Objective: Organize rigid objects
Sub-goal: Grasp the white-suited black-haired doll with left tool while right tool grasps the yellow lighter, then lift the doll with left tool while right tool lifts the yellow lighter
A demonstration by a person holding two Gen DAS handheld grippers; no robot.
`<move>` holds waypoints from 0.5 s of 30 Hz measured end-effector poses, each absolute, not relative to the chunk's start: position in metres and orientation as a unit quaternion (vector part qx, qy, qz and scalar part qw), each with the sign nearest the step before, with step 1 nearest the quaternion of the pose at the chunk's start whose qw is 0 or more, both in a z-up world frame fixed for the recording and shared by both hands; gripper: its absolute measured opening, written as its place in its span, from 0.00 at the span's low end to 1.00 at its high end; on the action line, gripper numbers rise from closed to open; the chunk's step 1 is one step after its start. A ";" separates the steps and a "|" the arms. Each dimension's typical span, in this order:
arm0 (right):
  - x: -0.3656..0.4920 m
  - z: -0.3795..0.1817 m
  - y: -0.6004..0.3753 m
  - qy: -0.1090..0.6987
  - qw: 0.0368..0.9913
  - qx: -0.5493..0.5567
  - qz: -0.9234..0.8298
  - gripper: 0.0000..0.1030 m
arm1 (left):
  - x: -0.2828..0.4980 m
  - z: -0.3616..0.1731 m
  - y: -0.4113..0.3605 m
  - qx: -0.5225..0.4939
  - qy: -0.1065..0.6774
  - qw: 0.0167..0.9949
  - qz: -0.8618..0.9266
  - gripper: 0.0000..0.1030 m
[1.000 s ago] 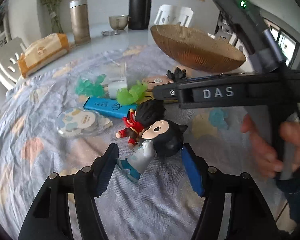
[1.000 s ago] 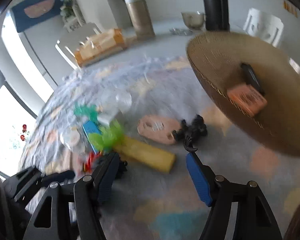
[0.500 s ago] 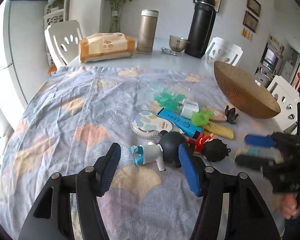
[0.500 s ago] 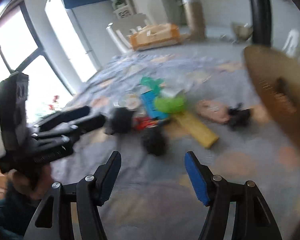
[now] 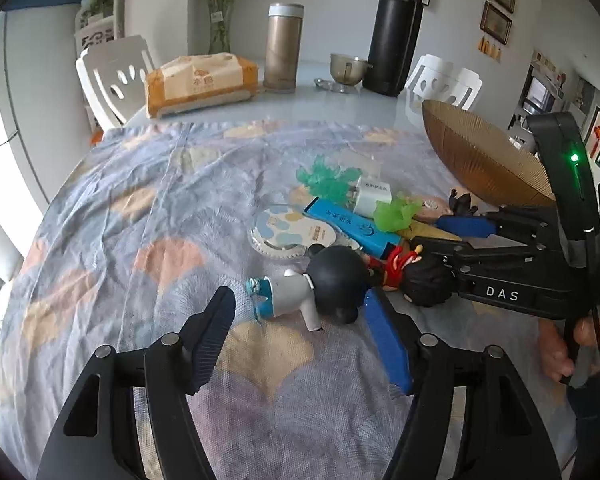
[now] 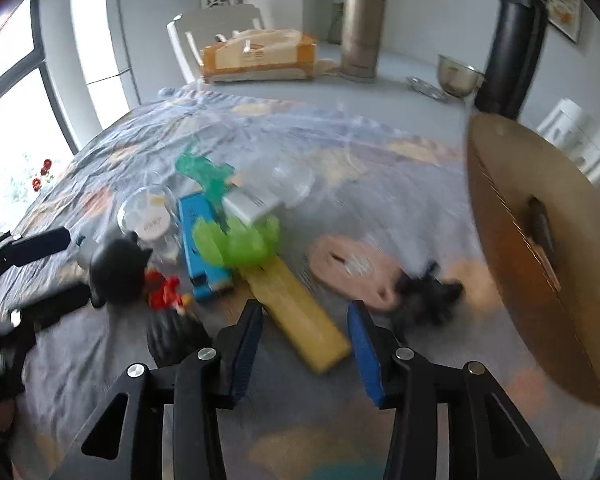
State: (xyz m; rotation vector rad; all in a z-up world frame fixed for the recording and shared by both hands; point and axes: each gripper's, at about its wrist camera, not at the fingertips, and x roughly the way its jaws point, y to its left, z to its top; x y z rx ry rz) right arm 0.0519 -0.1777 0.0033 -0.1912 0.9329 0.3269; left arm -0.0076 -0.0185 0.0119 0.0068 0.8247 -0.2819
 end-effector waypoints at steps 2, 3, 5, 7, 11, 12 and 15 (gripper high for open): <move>0.044 0.003 -0.179 0.443 0.877 -0.093 0.160 0.40 | -0.007 0.010 -0.020 0.007 0.405 0.903 -0.140 0.64; 0.038 0.004 -0.179 0.441 0.877 -0.094 0.165 0.35 | -0.005 0.009 -0.022 0.012 0.412 0.900 -0.143 0.64; 0.025 0.004 -0.177 0.440 0.877 -0.100 0.166 0.26 | -0.003 0.009 -0.025 0.021 0.419 0.896 -0.144 0.64; 0.011 0.004 -0.180 0.442 0.878 -0.102 0.155 0.23 | 0.002 0.012 -0.024 0.027 0.425 0.893 -0.143 0.68; -0.036 0.014 -0.188 0.438 0.882 -0.075 0.158 0.23 | 0.015 0.020 -0.027 0.059 0.434 0.878 -0.193 0.96; -0.045 0.014 -0.186 0.443 0.880 -0.078 0.153 0.23 | 0.020 0.020 -0.030 0.077 0.431 0.877 -0.199 0.96; -0.068 0.004 -0.177 0.447 0.877 -0.102 0.145 0.23 | 0.026 0.014 -0.034 0.095 0.445 0.865 -0.213 0.93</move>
